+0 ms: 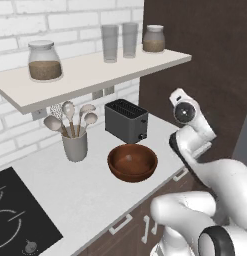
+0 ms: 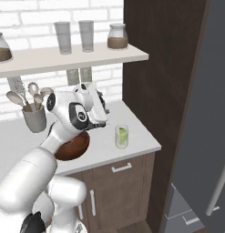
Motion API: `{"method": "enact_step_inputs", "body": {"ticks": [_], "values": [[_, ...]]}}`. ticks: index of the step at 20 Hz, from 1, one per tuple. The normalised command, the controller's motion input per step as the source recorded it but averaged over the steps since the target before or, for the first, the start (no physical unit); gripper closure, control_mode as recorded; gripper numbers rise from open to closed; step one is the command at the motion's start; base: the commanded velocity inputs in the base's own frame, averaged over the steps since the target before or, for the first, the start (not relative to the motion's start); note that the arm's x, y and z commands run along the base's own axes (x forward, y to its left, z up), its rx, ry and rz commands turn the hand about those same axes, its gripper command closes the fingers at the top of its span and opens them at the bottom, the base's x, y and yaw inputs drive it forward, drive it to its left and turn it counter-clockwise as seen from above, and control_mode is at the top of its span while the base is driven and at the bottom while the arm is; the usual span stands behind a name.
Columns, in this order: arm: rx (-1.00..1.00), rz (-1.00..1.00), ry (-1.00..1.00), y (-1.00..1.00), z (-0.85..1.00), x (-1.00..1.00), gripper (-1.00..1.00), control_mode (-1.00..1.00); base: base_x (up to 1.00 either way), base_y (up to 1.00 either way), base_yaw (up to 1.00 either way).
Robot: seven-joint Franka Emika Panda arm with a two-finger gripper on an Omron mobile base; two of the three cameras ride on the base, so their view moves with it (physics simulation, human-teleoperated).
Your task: Grab a lemon wedge from the fridge and one ice cube from the ice bowl, and put them in the glass of lemonade.
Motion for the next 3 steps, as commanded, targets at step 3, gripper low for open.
{"method": "enact_step_inputs", "body": {"ticks": [3], "values": [[0.13,0.00,-0.01,0.35,0.52,-0.85,-1.00,-1.00,0.00,0.00,0.00]]}}
